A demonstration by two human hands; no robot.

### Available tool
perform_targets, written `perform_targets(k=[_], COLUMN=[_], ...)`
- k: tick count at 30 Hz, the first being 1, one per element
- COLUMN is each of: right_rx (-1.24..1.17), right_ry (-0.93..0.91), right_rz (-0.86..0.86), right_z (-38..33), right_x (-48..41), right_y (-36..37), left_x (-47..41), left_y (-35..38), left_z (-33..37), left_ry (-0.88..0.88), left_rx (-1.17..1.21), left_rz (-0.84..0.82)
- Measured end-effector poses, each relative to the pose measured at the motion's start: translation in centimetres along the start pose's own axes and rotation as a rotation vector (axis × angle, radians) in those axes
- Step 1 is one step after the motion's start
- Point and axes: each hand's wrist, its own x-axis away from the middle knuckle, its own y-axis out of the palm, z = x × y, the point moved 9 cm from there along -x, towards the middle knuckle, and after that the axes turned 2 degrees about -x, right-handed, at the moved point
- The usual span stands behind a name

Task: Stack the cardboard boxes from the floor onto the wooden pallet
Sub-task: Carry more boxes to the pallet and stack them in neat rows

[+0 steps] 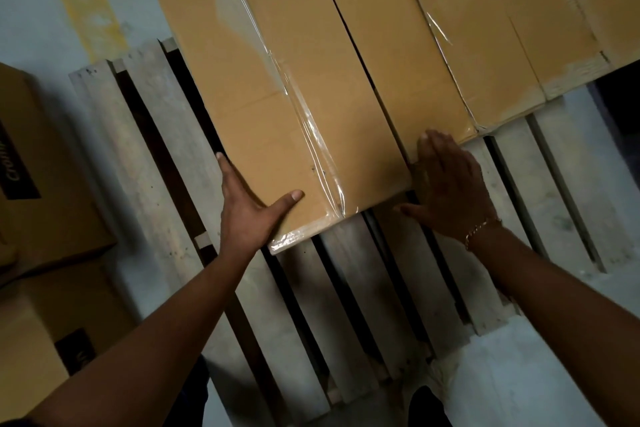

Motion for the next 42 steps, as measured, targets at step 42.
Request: perform_targets(k=[42], right_rx=[0.070], right_ry=[-0.055], right_rz=[0.060], right_z=[0.3], right_x=[-4.2], right_y=[1.1], left_x=[-0.5], left_y=[0.6], left_z=[0.3], left_ry=[0.165], left_rx=[-0.139], left_rz=[-0.066])
